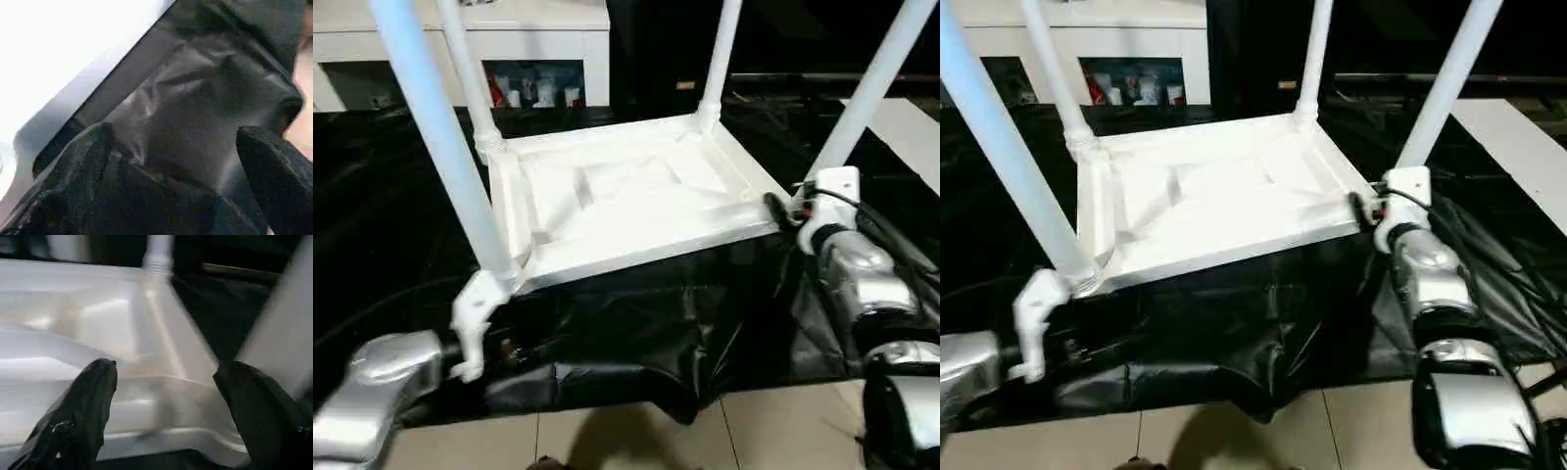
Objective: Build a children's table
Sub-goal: Rotate table base
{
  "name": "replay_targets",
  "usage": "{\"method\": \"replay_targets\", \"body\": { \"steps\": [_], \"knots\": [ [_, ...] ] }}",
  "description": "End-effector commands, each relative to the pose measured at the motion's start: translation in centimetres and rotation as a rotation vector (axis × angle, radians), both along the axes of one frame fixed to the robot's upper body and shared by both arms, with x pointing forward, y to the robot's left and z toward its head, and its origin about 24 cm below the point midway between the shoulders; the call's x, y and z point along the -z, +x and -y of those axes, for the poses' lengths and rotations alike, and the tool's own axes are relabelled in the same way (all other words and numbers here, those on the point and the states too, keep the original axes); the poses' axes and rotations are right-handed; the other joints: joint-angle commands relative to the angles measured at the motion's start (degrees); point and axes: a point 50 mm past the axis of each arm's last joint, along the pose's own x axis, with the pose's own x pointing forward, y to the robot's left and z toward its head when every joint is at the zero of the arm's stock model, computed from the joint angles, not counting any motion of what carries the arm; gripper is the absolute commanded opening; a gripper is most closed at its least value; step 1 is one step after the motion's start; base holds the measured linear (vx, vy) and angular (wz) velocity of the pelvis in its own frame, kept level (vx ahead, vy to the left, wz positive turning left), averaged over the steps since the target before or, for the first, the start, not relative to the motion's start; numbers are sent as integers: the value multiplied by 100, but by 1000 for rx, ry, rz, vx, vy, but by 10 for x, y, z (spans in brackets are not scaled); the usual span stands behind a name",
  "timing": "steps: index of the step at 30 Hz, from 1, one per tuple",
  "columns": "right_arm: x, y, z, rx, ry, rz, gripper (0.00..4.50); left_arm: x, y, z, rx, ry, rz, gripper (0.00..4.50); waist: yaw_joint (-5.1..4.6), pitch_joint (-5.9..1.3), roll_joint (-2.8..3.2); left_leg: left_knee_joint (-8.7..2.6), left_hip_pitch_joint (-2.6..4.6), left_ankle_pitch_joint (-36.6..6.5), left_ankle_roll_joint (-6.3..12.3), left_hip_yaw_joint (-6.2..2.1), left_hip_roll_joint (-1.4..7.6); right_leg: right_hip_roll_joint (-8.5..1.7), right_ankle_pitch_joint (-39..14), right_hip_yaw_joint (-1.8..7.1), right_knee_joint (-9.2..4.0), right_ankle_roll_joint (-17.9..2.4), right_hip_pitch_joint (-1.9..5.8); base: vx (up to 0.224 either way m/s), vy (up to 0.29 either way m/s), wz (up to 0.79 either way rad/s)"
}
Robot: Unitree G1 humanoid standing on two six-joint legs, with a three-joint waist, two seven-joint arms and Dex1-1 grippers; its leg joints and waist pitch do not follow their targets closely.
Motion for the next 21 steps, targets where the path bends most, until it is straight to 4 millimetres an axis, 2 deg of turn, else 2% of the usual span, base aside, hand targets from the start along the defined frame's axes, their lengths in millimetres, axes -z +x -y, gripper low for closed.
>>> {"method": "replay_targets", "body": {
  "steps": [1,3,4,5,6,9,10,12,13,14,15,16,17,19,21],
  "knots": [
    [9,-7,-17,-80,3,2,363,-15,-5,-32,-67,-27,27,446,-7,-369,11,-400,115,-1596,69,-21,48,-107,-963,121,-371,-1243,195,0,0,0],
    [12,-9,-19,-81,-1,-4,363,-17,-7,-39,-81,-27,36,446,-15,-372,55,-412,138,-1590,66,-25,52,-95,-954,117,-363,-1255,175,0,0,0],
    [23,-15,-25,-64,12,-25,363,-21,-10,-56,-122,-12,48,446,-17,-363,11,-410,146,-1617,59,-19,51,-99,-972,128,-380,-1258,173,0,0,0],
    [23,-15,-25,-64,12,-25,363,-21,-10,-56,-122,-12,48,446,4,-358,34,-415,157,-1648,54,-15,51,-102,-1011,133,-376,-1241,161,0,0,0],
    [36,-25,-29,-3,46,-37,363,-31,-9,-74,-187,-36,89,446,6,-362,66,-428,177,-1684,25,-16,53,-104,-1043,140,-383,-1215,149,0,0,0],
    [44,-32,-26,88,76,-35,363,-40,-4,-82,-253,-83,139,446,4,-364,87,-457,207,-1850,-118,-30,59,-97,-1013,142,-372,-1195,133,0,0,0],
    [46,-34,-23,144,94,-39,363,-45,2,-82,-275,-122,174,446,3,-356,78,-466,203,-1967,-150,-34,58,-106,-1092,147,-375,-1171,137,0,0,0],
    [48,-35,-23,158,110,-45,363,-47,6,-81,-282,-137,194,446,4,-346,80,-474,208,-2068,-203,-36,52,-111,-1198,157,-384,-1105,135,0,0,0],
    [51,-37,-22,159,112,-59,363,-51,15,-75,-285,-168,234,446,0,-346,53,-478,207,-2097,-214,-37,48,-112,-1287,158,-393,-1036,138,0,0,0],
    [51,-38,-22,159,112,-60,363,-51,16,-74,-285,-170,237,446,5,-348,58,-473,217,-2102,-224,-39,47,-118,-1307,161,-396,-1015,137,0,0,0],
    [52,-38,-22,159,109,-69,363,-53,20,-72,-284,-186,255,446,-2,-354,54,-474,179,-2014,-232,-50,46,-141,-1247,164,-386,-996,164,0,0,0],
    [54,-39,-23,164,104,-89,363,-56,29,-62,-257,-232,277,446,-19,-349,6,-478,151,-1950,-224,-45,37,-131,-1251,162,-392,-967,184,0,0,0],
    [55,-38,-25,157,99,-104,363,-57,37,-53,-221,-264,283,446,6,-379,-1,-447,203,-1797,-207,-30,42,-140,-1112,172,-382,-984,153,0,0,0],
    [58,-36,-31,118,69,-147,363,-58,49,-38,-173,-310,284,446,5,-383,-6,-443,170,-1694,-197,-31,34,-143,-1007,166,-362,-1013,180,0,0,0],
    [59,-36,-32,109,58,-159,363,-58,52,-35,-169,-315,285,446,3,-404,-17,-421,154,-1484,-164,-29,22,-139,-782,161,-337,-1048,206,0,0,0]
  ]
}}
